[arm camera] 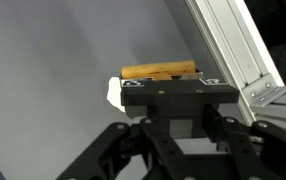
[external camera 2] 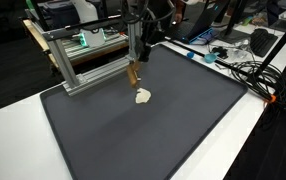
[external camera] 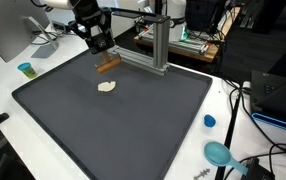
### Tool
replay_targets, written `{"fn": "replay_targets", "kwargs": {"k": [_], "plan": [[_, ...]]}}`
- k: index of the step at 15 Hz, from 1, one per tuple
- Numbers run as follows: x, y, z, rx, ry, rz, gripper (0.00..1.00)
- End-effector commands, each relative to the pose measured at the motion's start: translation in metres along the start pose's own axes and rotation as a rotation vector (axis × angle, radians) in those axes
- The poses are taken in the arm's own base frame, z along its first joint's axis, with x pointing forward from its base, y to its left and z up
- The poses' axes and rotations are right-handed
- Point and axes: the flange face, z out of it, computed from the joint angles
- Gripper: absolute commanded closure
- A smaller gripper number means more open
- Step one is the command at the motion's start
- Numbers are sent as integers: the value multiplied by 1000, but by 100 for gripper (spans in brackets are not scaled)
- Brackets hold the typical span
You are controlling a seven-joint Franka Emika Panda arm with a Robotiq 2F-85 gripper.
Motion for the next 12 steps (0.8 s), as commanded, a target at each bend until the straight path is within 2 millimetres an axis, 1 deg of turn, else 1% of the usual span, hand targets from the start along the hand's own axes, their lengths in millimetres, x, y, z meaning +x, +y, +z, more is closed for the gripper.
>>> {"fn": "replay_targets", "kwargs": {"k": [1,4,8,10,12], "plan": [[7,2,-8,-20,91,178,79],[9,12,-11,-78,142,320,79],[20,22,-10,-160,162,528,79],[25,24,1,-212,90,587,79],[33,25,15,-195,34,597,79]]}}
